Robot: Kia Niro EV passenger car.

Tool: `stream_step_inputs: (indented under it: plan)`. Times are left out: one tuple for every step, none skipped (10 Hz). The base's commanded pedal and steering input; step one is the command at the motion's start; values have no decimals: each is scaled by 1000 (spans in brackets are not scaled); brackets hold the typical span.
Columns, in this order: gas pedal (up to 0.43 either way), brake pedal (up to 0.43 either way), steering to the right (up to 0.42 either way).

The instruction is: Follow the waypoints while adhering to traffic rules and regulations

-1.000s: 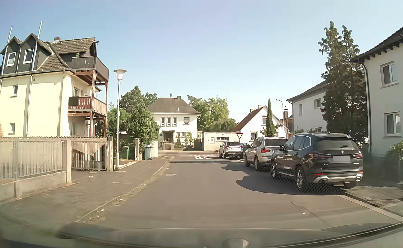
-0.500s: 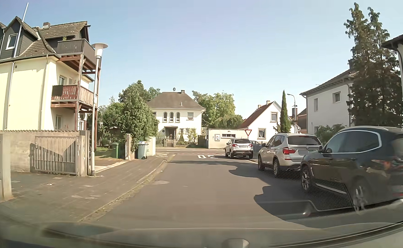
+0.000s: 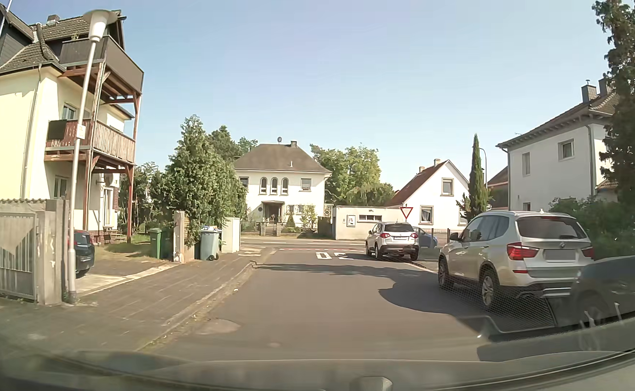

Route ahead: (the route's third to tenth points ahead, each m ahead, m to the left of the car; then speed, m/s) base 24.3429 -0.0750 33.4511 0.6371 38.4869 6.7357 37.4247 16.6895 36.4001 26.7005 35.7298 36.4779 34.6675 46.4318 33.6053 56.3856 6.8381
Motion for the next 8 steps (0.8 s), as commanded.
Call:
stream_step_inputs:
  plan:
    - [0,30,-11]
    - [0,30,-10]
    - [0,30,-8]
    - [0,30,-8]
    - [0,30,-8]
    - [0,30,-8]
    - [0,43,-8]
    - [0,73,-8]
